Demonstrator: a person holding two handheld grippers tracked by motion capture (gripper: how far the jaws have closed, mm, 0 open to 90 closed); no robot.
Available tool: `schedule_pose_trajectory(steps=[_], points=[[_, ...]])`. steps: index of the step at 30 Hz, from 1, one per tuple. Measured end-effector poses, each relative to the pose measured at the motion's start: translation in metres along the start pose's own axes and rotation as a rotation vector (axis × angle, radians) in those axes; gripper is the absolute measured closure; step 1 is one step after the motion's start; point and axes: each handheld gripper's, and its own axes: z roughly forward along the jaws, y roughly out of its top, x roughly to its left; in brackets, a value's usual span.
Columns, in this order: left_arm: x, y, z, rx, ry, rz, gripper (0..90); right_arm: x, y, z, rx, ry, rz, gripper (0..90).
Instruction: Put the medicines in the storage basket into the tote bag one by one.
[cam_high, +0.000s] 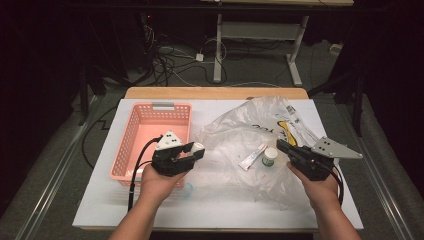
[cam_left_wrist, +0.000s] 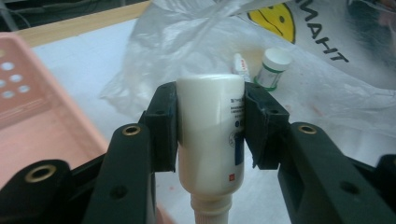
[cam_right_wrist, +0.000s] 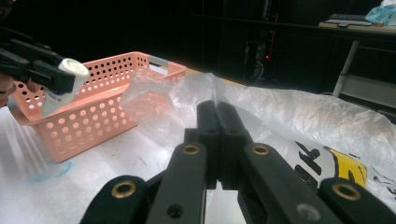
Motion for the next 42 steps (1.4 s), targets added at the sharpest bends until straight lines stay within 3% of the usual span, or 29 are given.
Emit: schedule_pose_trajectory(steps=[11, 18, 26, 32, 42], points=[[-0.033, 0.01, 0.04, -0.001, -0.048, 0.038, 58.4, 0.001, 0.001, 0.0, -0.003, 0.002, -0.007, 90.0], [-0.045, 0.017, 0.069, 0.014, -0.045, 0.069, 58.4, 0.002, 0.001, -0.001, -0.004, 0.004, -0.008, 90.0], [-0.047, 0.021, 0.097, -0.002, -0.034, 0.075, 58.3, 0.002, 0.001, -0.001, -0.005, 0.004, -0.008, 90.0], [-0.045, 0.02, 0.124, 0.017, -0.013, 0.096, 58.3, 0.001, 0.0, 0.0, -0.001, 0.004, -0.005, 90.0], [-0.043, 0.023, 0.15, 0.012, -0.009, 0.093, 58.3, 0.0, 0.0, 0.001, 0.0, 0.004, -0.007, 90.0]])
